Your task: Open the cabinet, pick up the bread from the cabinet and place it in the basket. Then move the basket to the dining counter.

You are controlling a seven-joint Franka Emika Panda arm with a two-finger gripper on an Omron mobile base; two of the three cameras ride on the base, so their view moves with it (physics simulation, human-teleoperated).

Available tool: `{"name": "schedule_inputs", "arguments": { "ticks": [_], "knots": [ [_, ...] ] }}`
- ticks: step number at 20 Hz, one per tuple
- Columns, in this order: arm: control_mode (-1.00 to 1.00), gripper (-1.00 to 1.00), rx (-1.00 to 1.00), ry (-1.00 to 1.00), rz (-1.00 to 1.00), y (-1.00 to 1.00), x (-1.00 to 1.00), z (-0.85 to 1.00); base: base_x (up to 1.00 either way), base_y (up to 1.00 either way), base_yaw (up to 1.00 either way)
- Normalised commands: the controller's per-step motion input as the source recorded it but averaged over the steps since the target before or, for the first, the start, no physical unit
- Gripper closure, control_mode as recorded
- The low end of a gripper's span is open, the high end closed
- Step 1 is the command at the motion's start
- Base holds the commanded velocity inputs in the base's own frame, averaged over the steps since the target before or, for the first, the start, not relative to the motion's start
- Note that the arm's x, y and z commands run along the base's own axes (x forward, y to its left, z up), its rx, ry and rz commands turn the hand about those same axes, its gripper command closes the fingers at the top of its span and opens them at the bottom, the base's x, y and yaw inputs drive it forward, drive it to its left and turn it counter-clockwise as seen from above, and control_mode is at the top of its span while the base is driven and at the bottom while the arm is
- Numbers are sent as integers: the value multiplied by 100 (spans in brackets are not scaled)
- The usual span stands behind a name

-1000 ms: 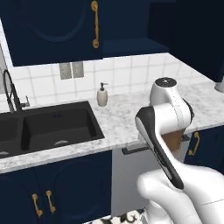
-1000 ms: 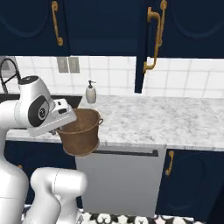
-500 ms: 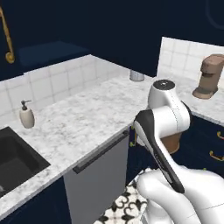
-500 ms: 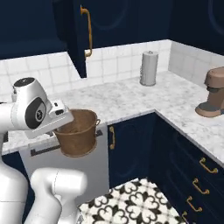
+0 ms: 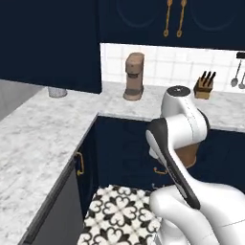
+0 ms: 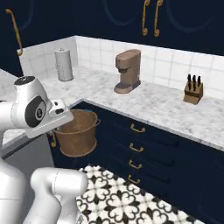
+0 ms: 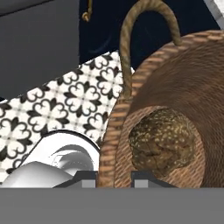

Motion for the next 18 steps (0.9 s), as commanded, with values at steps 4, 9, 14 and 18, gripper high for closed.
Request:
{"name": "schedule_inputs", "arguments": {
  "ticks": [4, 9, 14, 18],
  "knots": [
    [100, 100, 0, 0, 0, 0, 0, 0, 0, -60, -86],
    [100, 100, 0, 0, 0, 0, 0, 0, 0, -66, -85],
    [100, 100, 0, 0, 0, 0, 0, 0, 0, -72, -83],
    [100, 100, 0, 0, 0, 0, 0, 0, 0, -76, -82]
  ]
}}
